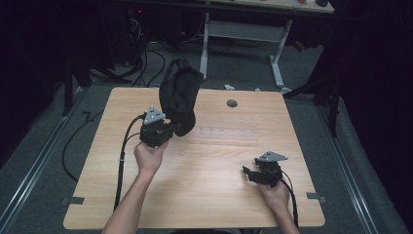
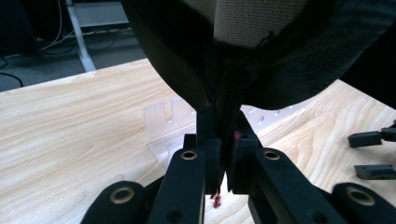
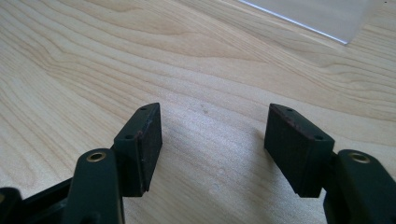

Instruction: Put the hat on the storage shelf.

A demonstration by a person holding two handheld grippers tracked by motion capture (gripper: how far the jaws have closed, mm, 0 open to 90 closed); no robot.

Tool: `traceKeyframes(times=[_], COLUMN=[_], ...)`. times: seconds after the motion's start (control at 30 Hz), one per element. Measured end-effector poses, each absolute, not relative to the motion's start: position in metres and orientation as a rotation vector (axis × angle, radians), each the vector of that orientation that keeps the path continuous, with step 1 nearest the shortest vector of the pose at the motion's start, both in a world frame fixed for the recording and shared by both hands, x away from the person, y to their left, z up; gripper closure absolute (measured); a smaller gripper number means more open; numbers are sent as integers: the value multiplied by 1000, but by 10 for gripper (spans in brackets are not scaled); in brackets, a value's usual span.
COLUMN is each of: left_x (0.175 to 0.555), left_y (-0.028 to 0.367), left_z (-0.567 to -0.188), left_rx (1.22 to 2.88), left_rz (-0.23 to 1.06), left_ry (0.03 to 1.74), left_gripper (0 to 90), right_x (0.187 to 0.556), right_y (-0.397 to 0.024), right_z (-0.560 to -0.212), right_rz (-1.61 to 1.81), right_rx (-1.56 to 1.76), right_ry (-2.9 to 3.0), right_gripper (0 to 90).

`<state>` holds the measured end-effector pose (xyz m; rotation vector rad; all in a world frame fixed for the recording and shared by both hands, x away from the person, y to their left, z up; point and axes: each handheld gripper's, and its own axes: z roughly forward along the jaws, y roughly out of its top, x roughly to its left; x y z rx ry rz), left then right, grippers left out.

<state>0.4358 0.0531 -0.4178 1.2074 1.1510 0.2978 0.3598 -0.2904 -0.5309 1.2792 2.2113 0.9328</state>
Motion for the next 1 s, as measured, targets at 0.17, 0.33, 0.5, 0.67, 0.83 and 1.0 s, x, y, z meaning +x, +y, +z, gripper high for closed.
traceKeyframes(times=[0.17, 0.33, 0.5, 0.67, 0.83, 1.0], left_x=[440, 443, 444, 447, 449, 449], left_y=[49, 48, 47, 47, 42, 39], left_z=[-425, -427, -428, -434, -441, -453], left_rx=[1231, 1226, 1229, 1241, 1255, 1288], left_rz=[313, 322, 348, 346, 352, 341], left_ry=[1161, 1158, 1157, 1170, 1176, 1193], left_gripper=[858, 859, 858, 858, 858, 855], right_x=[360, 360, 360, 360, 359, 359], right_y=[-290, -290, -290, -290, -290, -290], right_z=[-531, -531, -531, -531, -531, -531], right_rz=[933, 933, 932, 932, 932, 934], right_rx=[1279, 1279, 1282, 1282, 1284, 1283], right_ry=[2212, 2212, 2211, 2211, 2211, 2210], right_gripper=[370, 370, 370, 369, 368, 366])
